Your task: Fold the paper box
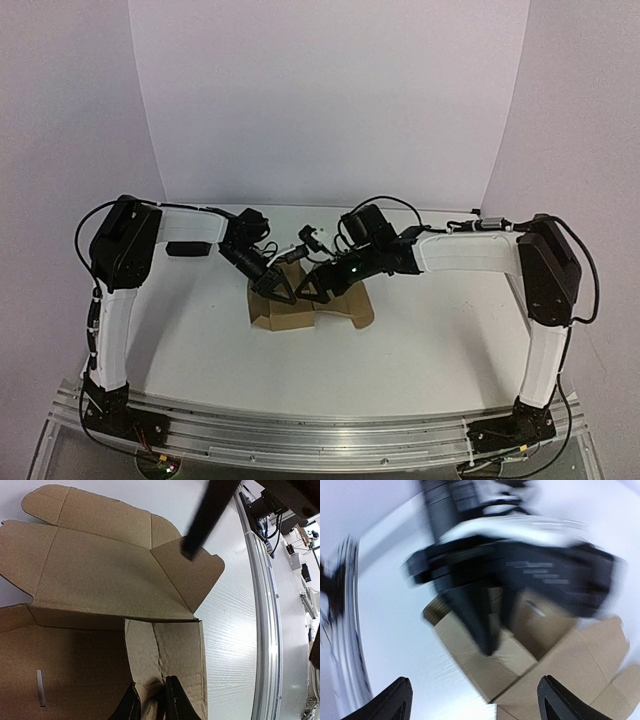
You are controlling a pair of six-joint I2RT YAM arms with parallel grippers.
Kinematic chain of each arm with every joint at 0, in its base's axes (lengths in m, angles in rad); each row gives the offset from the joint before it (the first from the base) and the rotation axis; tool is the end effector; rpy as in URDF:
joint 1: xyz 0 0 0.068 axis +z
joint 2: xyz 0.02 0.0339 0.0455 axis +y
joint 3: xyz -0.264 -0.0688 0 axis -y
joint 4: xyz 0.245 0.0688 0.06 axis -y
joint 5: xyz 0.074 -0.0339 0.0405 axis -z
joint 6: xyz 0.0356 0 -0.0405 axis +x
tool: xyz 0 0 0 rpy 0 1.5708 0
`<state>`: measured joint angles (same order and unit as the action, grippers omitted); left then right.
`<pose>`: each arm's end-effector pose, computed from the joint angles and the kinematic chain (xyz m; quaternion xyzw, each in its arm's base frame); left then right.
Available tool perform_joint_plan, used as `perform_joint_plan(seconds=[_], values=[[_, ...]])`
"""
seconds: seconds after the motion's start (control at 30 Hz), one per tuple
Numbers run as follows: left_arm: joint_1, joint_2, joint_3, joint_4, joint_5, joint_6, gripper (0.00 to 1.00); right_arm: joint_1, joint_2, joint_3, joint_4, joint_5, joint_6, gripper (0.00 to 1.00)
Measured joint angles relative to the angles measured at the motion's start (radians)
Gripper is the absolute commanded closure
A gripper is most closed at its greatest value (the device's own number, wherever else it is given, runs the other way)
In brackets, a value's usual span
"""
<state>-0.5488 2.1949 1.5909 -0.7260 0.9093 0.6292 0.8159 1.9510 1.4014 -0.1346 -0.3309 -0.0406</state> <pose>0.3546 -0.2498 0.1449 0.5393 0.7123 -0.4313 0.1253 0.2942 0.3296 0.2138 -0.4343 0.7812 0.2977 0.3354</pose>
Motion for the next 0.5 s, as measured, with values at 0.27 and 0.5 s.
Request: perform_joint_plan(seconds=[0.27, 0.5], values=[[0.0, 0.007, 0.009, -0.014, 0.009, 0.008, 0.84, 0.103, -0.029, -0.047, -0.052, 0.02, -0.658, 0.28], [0.0, 0.017, 0.014, -0.024, 0.015, 0.01, 0.84, 0.08, 0.039, 0.018, -0.095, 0.068, -0.863, 0.44]])
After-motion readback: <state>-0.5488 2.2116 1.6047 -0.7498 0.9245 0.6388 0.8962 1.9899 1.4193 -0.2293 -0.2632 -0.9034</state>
